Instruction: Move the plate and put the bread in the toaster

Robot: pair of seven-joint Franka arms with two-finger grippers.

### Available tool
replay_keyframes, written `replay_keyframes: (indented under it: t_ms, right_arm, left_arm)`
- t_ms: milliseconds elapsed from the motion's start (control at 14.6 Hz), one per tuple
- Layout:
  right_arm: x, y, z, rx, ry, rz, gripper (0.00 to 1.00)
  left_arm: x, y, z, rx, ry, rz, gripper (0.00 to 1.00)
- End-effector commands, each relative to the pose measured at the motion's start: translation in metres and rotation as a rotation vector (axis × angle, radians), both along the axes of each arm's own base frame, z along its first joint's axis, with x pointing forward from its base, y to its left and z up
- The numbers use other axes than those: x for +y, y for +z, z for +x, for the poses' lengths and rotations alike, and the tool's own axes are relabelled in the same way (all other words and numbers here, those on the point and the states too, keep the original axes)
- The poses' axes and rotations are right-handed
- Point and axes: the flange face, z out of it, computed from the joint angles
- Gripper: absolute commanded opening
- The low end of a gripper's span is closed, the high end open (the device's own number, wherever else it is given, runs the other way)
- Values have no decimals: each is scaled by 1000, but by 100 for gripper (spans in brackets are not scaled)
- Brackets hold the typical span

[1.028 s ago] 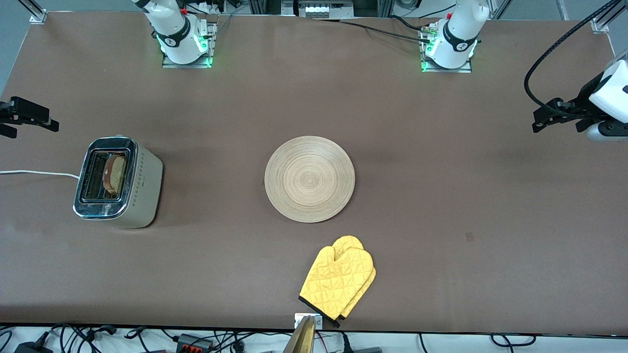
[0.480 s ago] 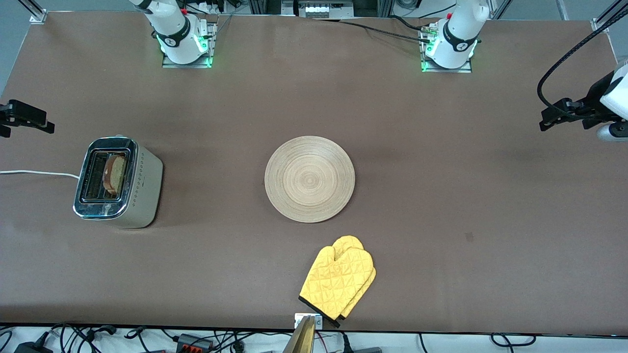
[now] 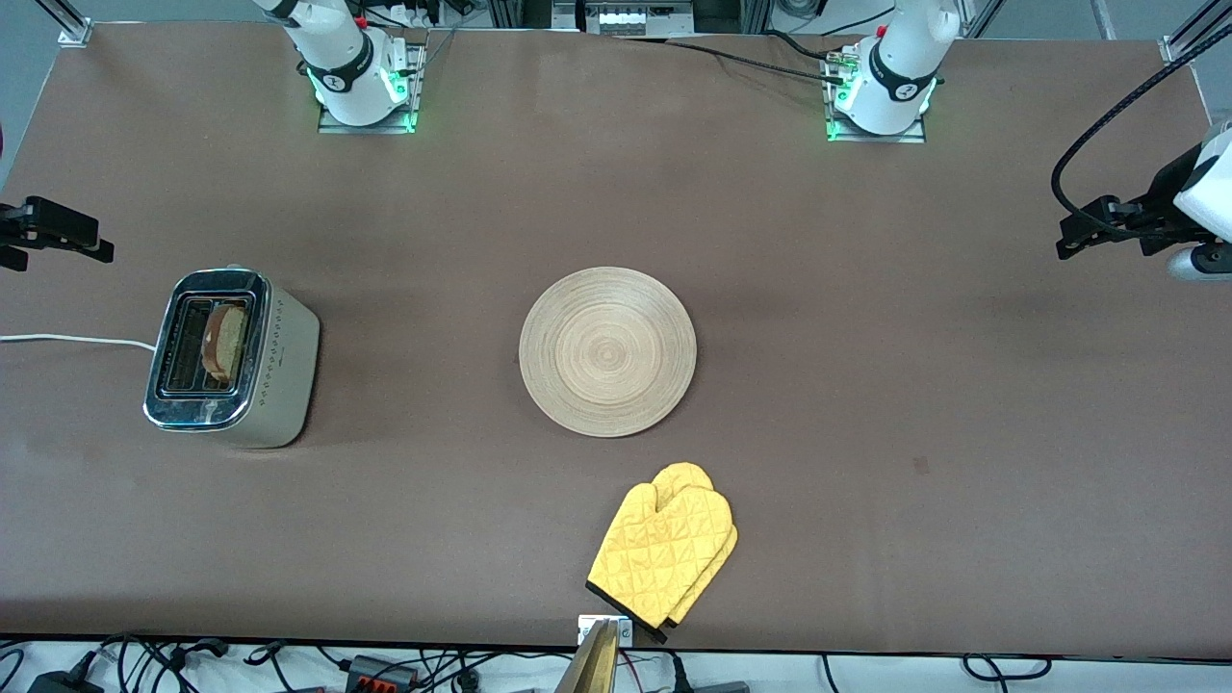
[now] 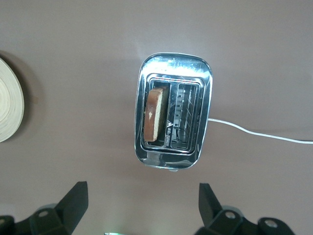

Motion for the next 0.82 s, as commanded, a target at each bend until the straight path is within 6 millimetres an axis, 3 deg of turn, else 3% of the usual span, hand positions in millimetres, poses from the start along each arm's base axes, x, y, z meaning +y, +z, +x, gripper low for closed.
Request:
replay_keyframes:
  t_ms: [0,206,343,754]
  right_arm:
    - [1,-4,-3,-38,8,0,100]
    - [2,2,5,-141,7,-17,100]
    - [14,5,12,-195,25,-32,100]
    - [-1,0,13,-191,12,-63,100]
  left_arm:
    - [2,3,-2,-2,-9,-20,100]
    - [2,2,-1,-1,-9,-22,100]
    - [2,2,-1,-1,-9,-22,100]
    - [3,2,-1,-2,-7,-23,100]
